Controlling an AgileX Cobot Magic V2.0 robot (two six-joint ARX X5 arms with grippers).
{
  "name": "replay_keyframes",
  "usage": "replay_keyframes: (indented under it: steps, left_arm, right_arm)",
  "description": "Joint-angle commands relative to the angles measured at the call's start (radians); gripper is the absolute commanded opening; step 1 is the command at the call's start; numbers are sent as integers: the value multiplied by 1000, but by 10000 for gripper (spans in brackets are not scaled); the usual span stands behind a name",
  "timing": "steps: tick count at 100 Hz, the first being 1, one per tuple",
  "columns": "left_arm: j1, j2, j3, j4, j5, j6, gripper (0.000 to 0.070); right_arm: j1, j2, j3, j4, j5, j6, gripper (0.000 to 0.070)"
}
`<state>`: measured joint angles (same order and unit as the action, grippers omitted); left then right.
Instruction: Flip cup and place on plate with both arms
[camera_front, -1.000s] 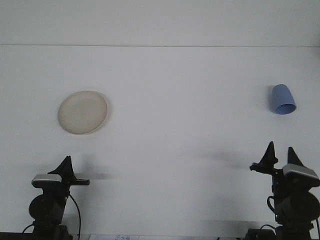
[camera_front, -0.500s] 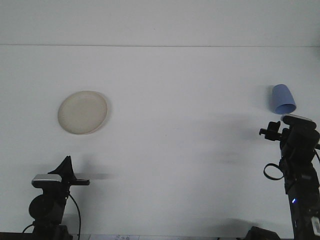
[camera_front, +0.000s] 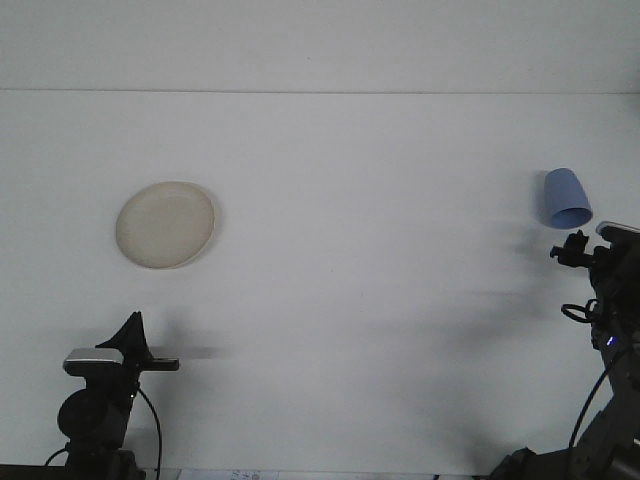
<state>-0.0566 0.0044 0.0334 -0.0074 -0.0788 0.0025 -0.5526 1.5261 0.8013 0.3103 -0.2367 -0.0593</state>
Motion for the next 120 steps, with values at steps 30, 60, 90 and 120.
replay_keyframes:
  steps: [30,60,90,120]
  left_arm:
    - [0,-1,-19,10,-3,5,16]
    - [0,-2,-19,10,-3,5,16]
    - [0,-2,-19,11,-3,5,16]
    - [0,-1,-19,11,-3,5,16]
  right_arm:
    - [-18,293,158,161,-76,-22,461]
    - [-16,489,354,169,-134,-43,370]
    - [-3,556,437,196,-174,-43,0]
    - [-1,462,438,121,-226,71,0]
